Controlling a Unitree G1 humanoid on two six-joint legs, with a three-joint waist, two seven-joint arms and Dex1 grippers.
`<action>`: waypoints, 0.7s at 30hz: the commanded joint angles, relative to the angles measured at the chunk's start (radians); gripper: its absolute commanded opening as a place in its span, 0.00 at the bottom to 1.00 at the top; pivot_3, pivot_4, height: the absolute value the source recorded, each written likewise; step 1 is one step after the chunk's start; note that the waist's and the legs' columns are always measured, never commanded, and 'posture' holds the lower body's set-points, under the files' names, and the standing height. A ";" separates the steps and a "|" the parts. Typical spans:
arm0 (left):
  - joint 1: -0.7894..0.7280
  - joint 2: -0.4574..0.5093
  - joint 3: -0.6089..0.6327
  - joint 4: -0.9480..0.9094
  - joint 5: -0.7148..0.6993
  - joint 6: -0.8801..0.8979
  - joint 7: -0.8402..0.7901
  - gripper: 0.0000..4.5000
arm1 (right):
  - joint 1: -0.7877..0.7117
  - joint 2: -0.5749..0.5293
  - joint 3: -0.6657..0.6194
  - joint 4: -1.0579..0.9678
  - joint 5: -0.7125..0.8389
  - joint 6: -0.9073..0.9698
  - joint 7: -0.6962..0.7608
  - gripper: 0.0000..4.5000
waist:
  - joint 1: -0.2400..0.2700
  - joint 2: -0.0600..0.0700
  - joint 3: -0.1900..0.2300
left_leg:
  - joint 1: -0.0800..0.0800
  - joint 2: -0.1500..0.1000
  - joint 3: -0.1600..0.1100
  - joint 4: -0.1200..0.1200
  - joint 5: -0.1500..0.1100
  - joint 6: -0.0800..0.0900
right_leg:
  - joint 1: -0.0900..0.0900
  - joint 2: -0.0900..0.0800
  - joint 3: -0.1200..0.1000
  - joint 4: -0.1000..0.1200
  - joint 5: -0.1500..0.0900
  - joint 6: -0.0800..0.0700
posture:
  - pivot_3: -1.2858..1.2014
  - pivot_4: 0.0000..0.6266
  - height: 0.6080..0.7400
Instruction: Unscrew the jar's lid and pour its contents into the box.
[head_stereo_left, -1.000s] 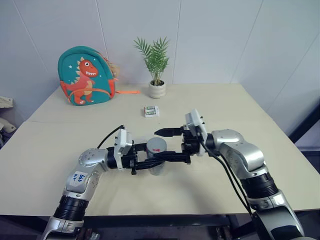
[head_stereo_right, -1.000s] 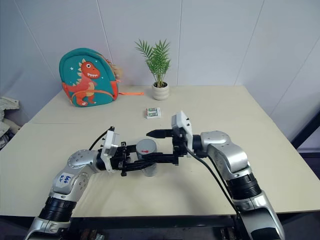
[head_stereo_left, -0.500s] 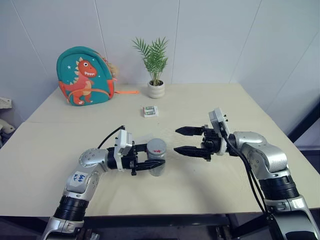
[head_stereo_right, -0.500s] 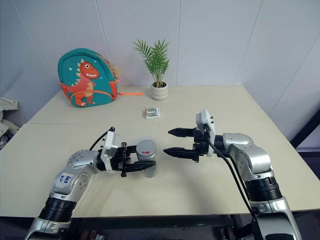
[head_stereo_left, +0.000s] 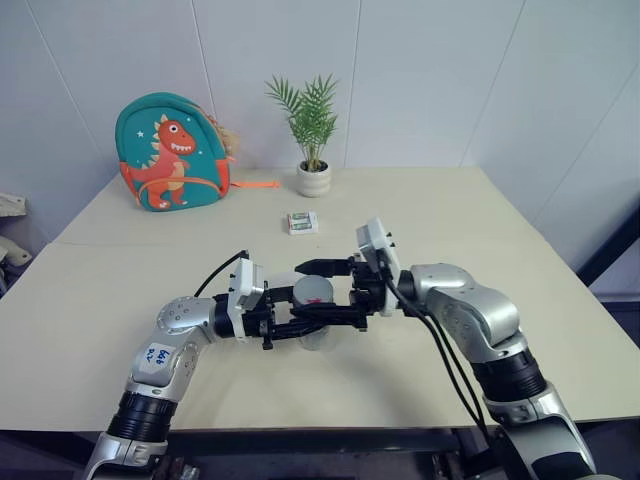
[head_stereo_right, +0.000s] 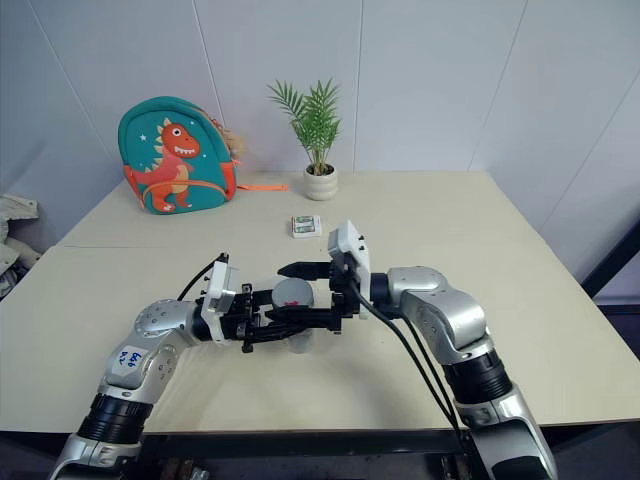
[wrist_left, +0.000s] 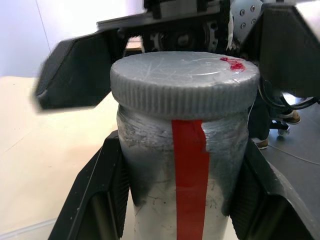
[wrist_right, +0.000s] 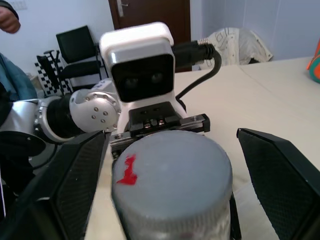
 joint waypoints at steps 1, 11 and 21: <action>-0.017 0.006 0.007 -0.029 -0.005 -0.011 0.000 0.49 | -0.033 0.020 -0.004 0.018 -0.031 -0.038 -0.027 0.99 | 0.000 0.000 0.000 | 0.000 0.000 0.000 0.000 0.000 0.000 | 0.000 0.000 0.000 0.000 0.000 0.000 | 0.52 0.24 1.00; -0.016 0.005 0.001 -0.026 -0.009 -0.012 0.001 0.49 | -0.016 -0.008 -0.050 0.045 -0.041 -0.067 -0.033 0.99 | -0.001 0.000 0.000 | 0.000 0.000 0.000 0.000 0.000 0.000 | 0.000 0.000 0.000 0.000 0.000 0.000 | 0.52 0.24 1.00; -0.012 0.000 0.002 -0.027 -0.010 -0.014 0.006 0.49 | 0.032 -0.156 -0.129 0.105 -0.032 -0.097 0.007 0.99 | -0.001 0.000 0.000 | 0.000 0.000 0.000 0.000 0.000 0.000 | 0.000 0.001 0.000 0.000 0.000 0.000 | 0.52 0.24 1.00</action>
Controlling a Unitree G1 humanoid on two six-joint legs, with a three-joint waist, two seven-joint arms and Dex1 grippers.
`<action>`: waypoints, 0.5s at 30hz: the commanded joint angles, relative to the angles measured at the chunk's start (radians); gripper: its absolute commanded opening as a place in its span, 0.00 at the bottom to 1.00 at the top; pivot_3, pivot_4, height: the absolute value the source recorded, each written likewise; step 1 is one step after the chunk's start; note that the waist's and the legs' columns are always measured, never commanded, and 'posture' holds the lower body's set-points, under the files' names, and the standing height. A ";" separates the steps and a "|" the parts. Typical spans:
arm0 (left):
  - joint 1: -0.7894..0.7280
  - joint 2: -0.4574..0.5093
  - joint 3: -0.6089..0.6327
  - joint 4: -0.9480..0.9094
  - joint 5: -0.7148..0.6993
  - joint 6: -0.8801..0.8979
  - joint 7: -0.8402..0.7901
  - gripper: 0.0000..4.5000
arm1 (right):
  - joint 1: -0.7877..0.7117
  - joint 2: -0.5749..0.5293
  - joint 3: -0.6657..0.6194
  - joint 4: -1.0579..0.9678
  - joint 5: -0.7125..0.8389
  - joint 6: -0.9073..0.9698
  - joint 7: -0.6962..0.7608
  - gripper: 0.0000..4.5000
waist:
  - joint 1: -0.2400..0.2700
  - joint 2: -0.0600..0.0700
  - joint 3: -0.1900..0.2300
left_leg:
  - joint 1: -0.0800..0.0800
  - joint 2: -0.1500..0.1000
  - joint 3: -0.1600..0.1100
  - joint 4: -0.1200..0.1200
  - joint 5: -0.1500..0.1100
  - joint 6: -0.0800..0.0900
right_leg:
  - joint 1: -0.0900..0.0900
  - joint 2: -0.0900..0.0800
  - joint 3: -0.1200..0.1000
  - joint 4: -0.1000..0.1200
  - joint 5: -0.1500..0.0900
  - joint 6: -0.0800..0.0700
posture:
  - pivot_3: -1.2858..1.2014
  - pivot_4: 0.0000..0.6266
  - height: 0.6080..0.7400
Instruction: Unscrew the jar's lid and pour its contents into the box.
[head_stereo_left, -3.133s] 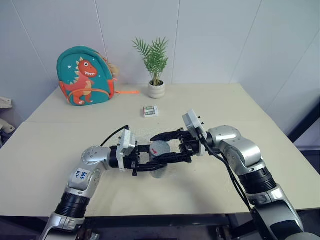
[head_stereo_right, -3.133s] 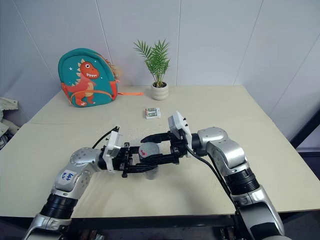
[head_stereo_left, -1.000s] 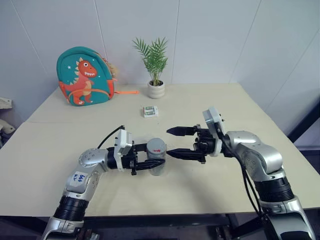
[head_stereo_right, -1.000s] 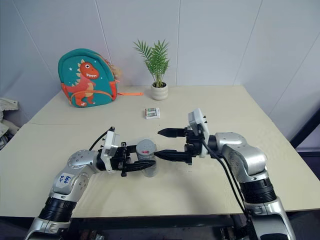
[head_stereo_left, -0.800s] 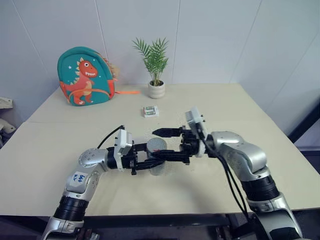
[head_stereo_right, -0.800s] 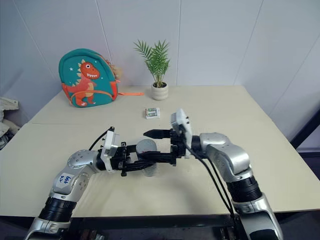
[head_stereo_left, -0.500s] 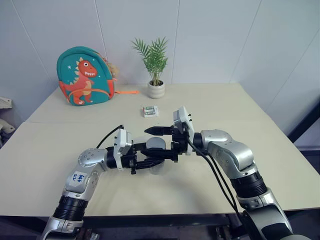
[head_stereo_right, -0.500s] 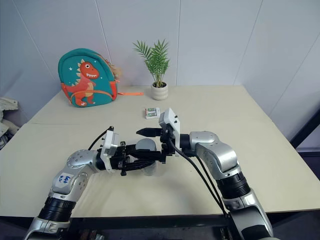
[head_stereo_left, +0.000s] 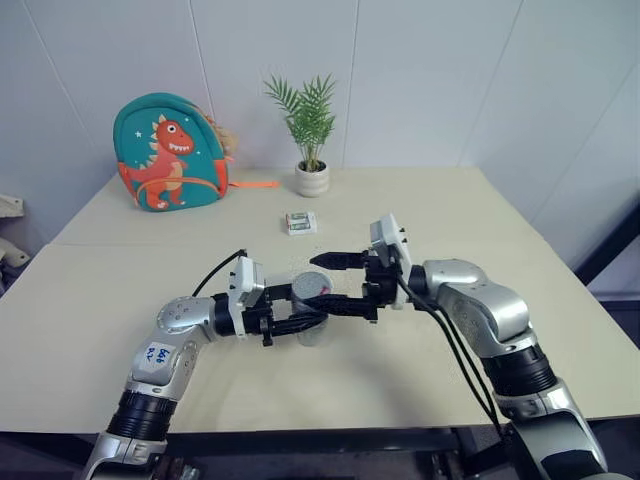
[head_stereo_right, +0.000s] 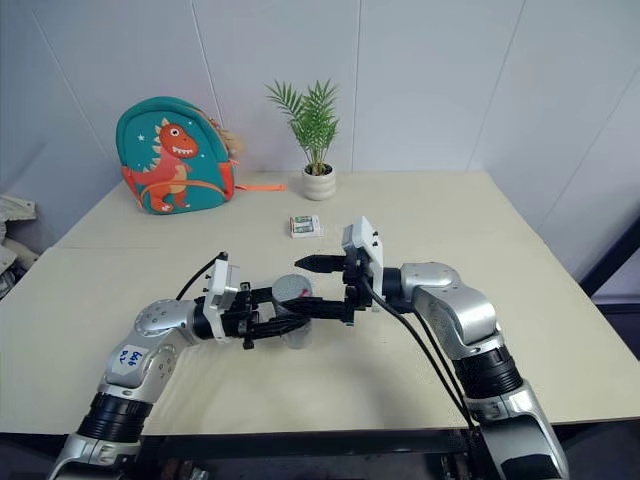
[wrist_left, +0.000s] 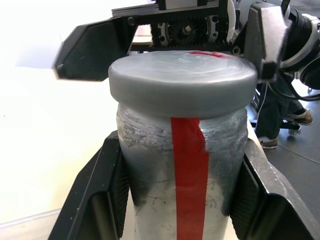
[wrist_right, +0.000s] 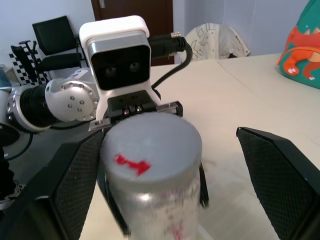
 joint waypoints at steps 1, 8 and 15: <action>-0.007 0.001 0.003 -0.049 -0.026 -0.017 -0.034 0.49 | 0.012 -0.067 -0.101 0.062 -0.025 -0.020 -0.034 0.99 | 0.001 0.000 0.000 | 0.000 0.000 0.000 0.000 0.000 0.000 | 0.000 0.000 0.000 0.000 0.000 0.000 | 0.52 0.24 1.00; -0.009 -0.003 0.008 -0.052 -0.024 -0.010 -0.034 0.49 | 0.011 -0.094 -0.137 0.099 -0.008 -0.016 -0.007 0.99 | -0.003 0.000 0.000 | 0.000 0.000 0.001 0.000 0.000 0.000 | 0.000 0.000 0.001 -0.001 0.000 0.000 | 0.52 0.24 1.00; -0.004 0.001 0.013 -0.055 -0.022 -0.010 -0.032 0.49 | 0.018 -0.091 -0.151 0.002 0.090 0.058 0.053 0.99 | 0.001 0.000 0.000 | 0.000 0.001 0.001 0.000 0.000 0.000 | 0.000 0.001 0.001 0.000 0.000 0.000 | 0.52 0.24 1.00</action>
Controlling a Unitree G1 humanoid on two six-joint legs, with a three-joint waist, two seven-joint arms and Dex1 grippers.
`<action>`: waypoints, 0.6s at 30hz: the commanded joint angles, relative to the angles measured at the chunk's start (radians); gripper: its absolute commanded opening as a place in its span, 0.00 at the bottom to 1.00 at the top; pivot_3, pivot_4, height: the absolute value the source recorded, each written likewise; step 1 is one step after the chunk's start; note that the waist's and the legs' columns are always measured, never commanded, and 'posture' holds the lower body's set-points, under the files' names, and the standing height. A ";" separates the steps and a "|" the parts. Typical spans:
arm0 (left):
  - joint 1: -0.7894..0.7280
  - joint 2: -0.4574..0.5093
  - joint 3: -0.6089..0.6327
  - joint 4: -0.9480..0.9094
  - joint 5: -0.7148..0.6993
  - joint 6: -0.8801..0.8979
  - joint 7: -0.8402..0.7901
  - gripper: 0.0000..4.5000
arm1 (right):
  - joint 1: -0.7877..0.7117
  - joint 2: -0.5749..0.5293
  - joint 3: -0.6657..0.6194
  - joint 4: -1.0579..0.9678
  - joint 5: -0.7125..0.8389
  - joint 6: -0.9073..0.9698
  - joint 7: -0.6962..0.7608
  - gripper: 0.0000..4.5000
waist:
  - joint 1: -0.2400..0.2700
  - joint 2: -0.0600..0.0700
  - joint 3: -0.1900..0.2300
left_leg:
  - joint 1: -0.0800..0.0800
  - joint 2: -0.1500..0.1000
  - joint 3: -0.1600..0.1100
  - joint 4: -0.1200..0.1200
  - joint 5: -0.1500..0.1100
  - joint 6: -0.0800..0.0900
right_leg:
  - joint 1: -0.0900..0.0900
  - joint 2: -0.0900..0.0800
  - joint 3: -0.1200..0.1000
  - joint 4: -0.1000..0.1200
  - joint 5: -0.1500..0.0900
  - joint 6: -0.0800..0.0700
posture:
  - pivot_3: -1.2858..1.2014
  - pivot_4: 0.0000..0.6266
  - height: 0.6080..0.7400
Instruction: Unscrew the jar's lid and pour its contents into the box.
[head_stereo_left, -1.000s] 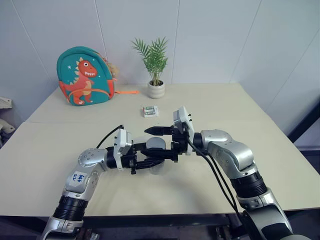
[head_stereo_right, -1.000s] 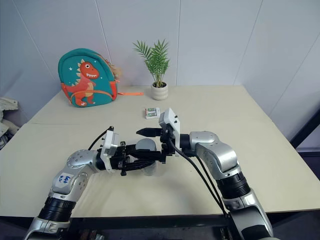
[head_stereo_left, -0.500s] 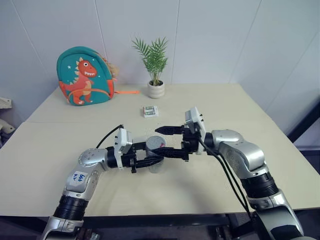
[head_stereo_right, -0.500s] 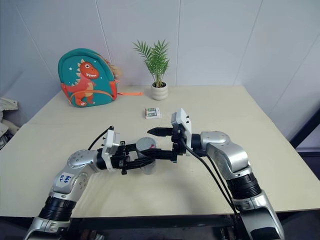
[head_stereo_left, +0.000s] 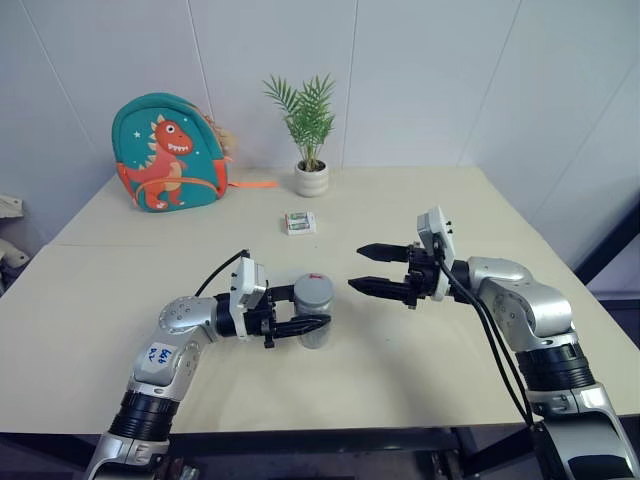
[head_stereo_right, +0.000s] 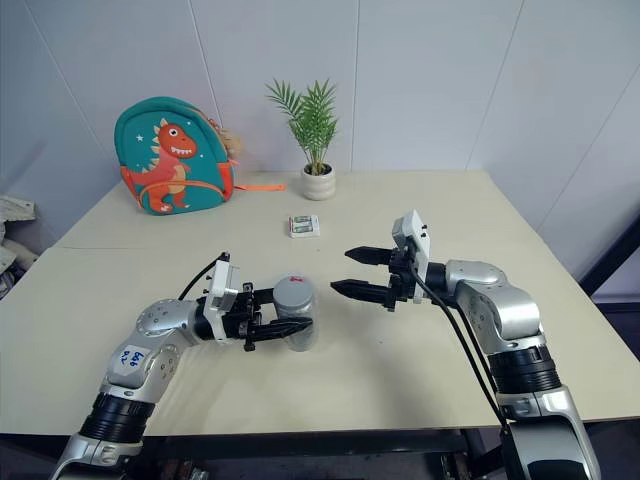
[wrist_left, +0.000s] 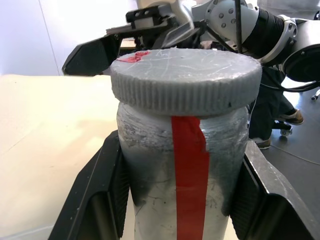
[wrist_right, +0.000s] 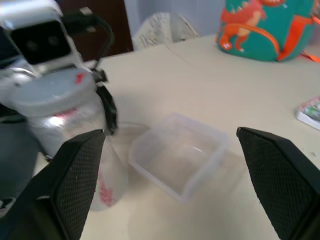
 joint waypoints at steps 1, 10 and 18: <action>-0.004 0.008 0.013 -0.041 -0.017 -0.007 -0.002 0.49 | -0.011 0.010 -0.026 -0.103 0.072 0.040 0.010 0.99 | 0.000 0.000 0.000 | 0.000 0.000 0.000 0.000 0.000 0.000 | 0.000 0.000 0.000 0.000 0.000 0.000 | 0.52 0.24 1.00; -0.010 0.008 0.012 -0.032 -0.014 -0.010 -0.006 0.49 | -0.043 0.109 0.070 -0.209 0.036 0.089 -0.108 0.99 | 0.001 0.000 0.000 | 0.000 0.000 0.000 0.000 0.000 0.000 | 0.000 0.000 0.000 0.000 0.000 0.000 | 0.52 0.24 1.00; -0.005 0.011 0.010 -0.044 -0.019 0.000 -0.007 0.49 | -0.074 0.130 0.135 -0.237 0.019 0.099 -0.109 0.99 | -0.001 0.000 0.000 | 0.000 0.000 0.000 0.000 0.000 0.000 | 0.000 0.000 0.000 0.000 0.000 0.000 | 0.52 0.24 1.00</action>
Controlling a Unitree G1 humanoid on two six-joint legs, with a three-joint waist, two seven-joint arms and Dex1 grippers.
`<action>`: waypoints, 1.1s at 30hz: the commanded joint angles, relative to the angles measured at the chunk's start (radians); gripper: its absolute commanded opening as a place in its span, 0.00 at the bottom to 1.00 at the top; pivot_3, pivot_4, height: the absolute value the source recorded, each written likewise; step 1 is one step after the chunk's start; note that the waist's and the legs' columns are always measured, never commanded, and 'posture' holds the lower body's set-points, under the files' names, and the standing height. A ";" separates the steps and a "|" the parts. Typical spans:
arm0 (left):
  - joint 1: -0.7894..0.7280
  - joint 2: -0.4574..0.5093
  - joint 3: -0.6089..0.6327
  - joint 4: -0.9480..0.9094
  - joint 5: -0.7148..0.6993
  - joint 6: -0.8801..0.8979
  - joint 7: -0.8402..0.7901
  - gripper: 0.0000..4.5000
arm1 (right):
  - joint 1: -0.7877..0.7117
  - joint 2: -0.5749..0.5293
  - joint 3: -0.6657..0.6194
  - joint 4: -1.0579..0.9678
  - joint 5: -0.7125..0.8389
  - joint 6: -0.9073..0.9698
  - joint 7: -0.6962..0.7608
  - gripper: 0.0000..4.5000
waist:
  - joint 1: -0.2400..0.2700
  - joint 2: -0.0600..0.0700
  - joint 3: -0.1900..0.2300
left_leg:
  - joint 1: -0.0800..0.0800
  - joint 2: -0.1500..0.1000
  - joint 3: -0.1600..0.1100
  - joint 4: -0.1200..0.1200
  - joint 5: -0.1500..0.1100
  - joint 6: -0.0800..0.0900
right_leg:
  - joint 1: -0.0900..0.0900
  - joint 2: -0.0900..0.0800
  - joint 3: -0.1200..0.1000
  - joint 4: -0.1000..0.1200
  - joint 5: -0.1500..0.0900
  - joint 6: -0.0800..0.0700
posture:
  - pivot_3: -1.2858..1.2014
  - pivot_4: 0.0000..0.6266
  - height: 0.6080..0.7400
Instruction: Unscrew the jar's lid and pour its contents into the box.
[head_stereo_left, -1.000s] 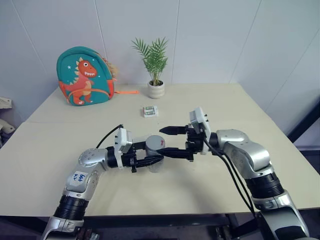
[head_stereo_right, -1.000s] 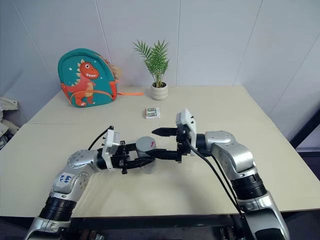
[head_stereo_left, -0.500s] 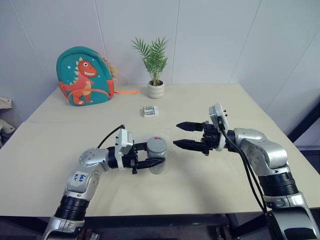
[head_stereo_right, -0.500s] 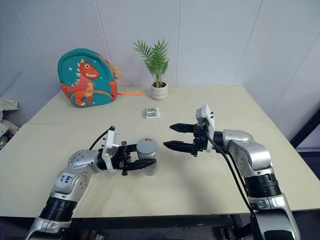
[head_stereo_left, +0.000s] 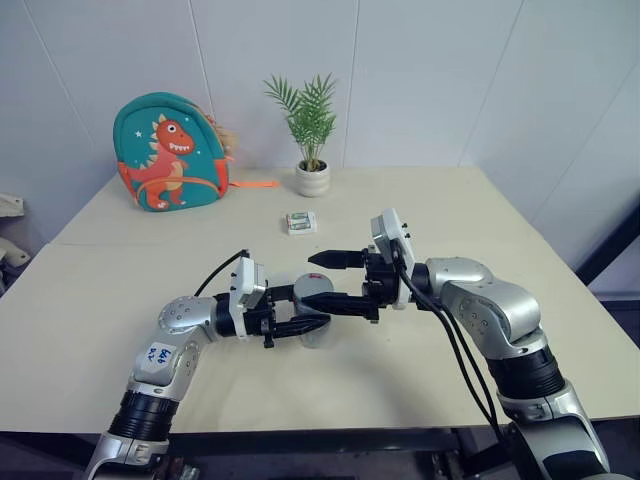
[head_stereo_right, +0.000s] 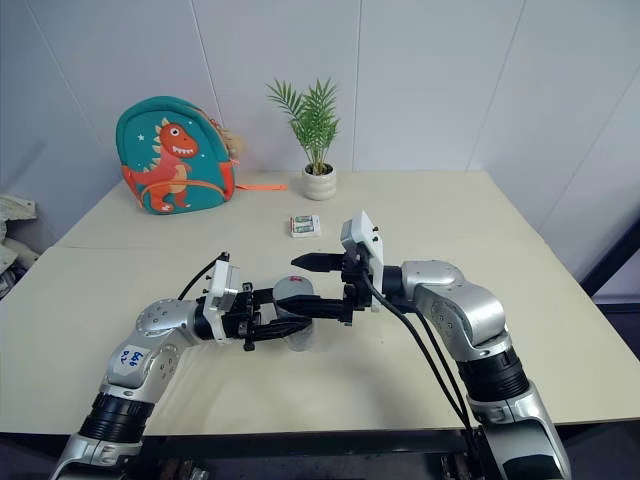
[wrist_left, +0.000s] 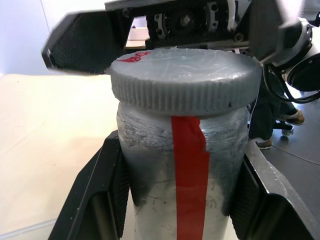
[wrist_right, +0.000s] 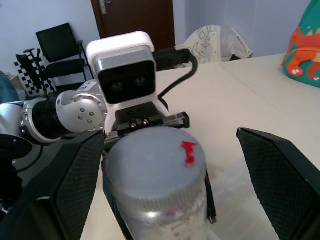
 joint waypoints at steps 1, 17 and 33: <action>-0.004 0.008 0.008 -0.045 -0.019 0.000 -0.006 0.49 | -0.028 0.022 0.024 -0.044 -0.007 -0.005 -0.005 0.99 | 0.000 0.000 0.000 | 0.000 0.000 0.000 0.000 0.000 0.000 | 0.000 0.000 0.000 0.000 0.000 0.000 | 0.52 0.24 1.00; -0.015 -0.006 0.009 -0.041 -0.027 0.005 -0.003 0.49 | -0.033 -0.002 -0.006 0.059 -0.075 -0.061 -0.013 0.99 | 0.001 0.000 0.000 | 0.000 0.000 0.000 0.000 0.000 0.000 | 0.000 0.000 0.000 0.000 0.000 0.000 | 0.52 0.24 1.00; -0.025 -0.009 0.017 -0.024 -0.022 -0.001 -0.002 0.49 | -0.036 -0.081 -0.079 0.136 -0.034 -0.067 0.043 0.99 | 0.001 0.000 0.000 | 0.000 0.000 0.000 0.000 0.000 0.000 | 0.000 0.000 0.000 0.000 0.000 0.000 | 0.52 0.24 1.00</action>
